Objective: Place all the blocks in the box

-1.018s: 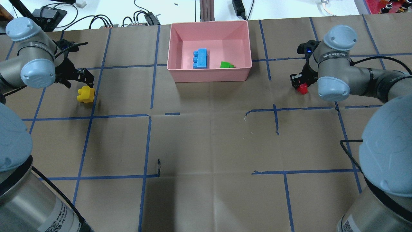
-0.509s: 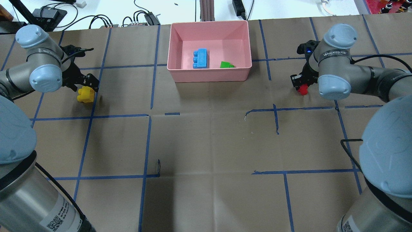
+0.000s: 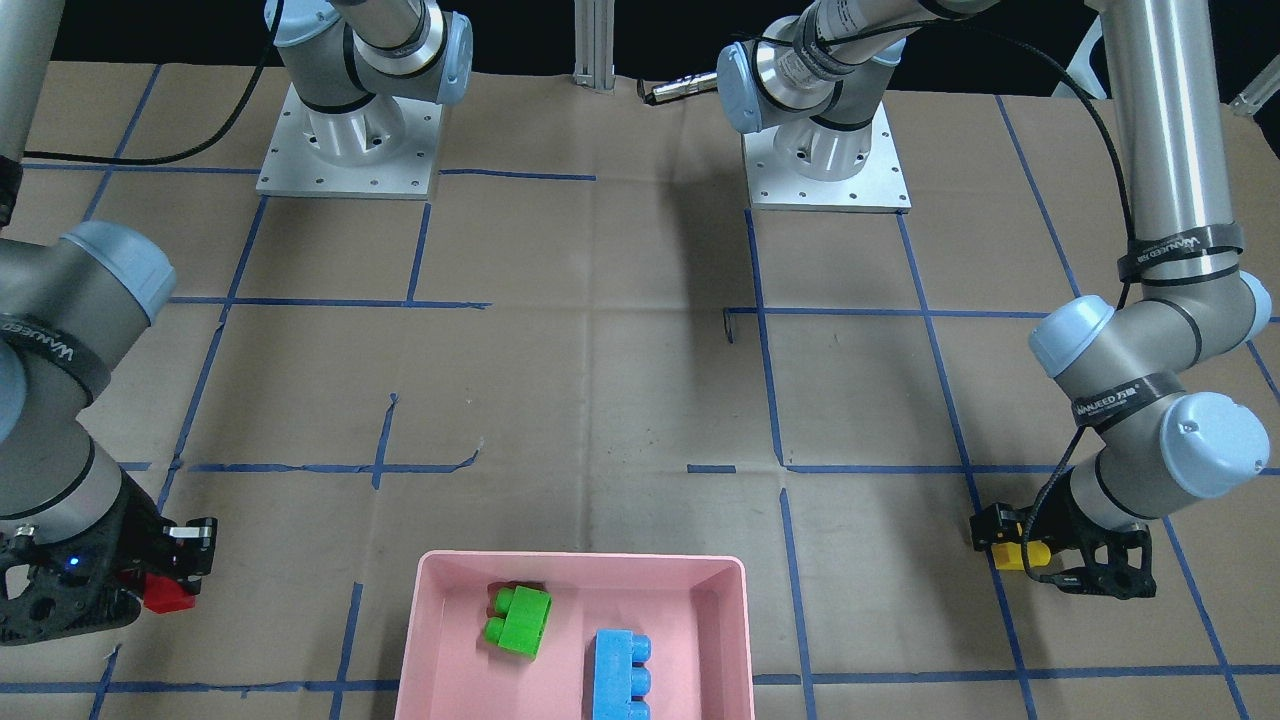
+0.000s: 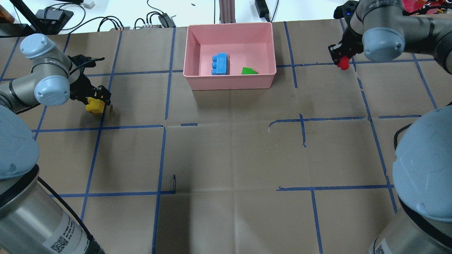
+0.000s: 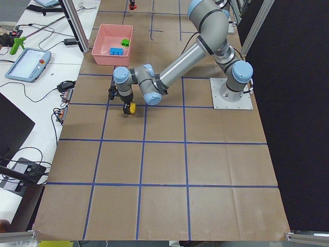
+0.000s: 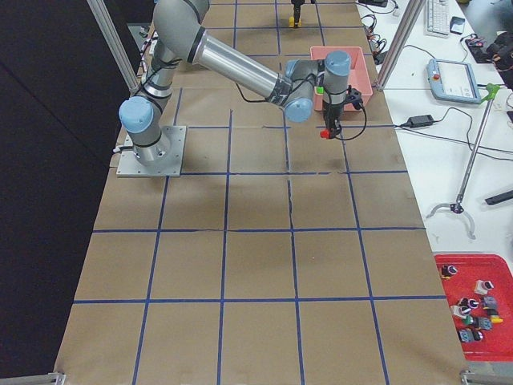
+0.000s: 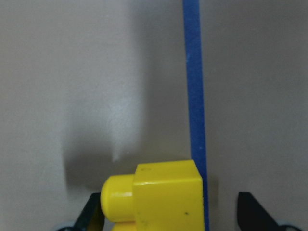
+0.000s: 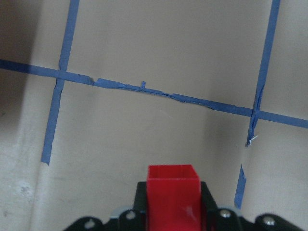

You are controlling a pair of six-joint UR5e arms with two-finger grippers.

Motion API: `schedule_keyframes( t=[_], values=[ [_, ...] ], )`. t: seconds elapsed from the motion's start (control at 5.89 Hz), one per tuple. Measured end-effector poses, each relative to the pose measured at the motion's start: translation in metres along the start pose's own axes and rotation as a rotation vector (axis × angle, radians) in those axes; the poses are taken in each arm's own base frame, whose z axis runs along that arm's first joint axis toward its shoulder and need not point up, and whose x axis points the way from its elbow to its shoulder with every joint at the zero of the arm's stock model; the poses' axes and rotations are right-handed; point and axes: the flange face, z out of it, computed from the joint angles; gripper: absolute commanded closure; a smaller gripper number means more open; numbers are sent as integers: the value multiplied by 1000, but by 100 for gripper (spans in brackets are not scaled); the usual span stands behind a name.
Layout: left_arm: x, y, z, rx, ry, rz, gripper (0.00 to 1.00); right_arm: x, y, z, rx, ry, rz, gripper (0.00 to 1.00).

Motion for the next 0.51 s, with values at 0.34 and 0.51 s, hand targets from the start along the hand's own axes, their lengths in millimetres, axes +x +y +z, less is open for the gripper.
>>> schedule_keyframes(
  t=[0.34,0.51],
  values=[
    [1,8,2,-21,-1,-6,86,-86,-69,-20,84,-130,-109,96],
    [0,11,1,-46,-18,-10,90,-142,-101,-6,116,-214,-120,96]
  ],
)
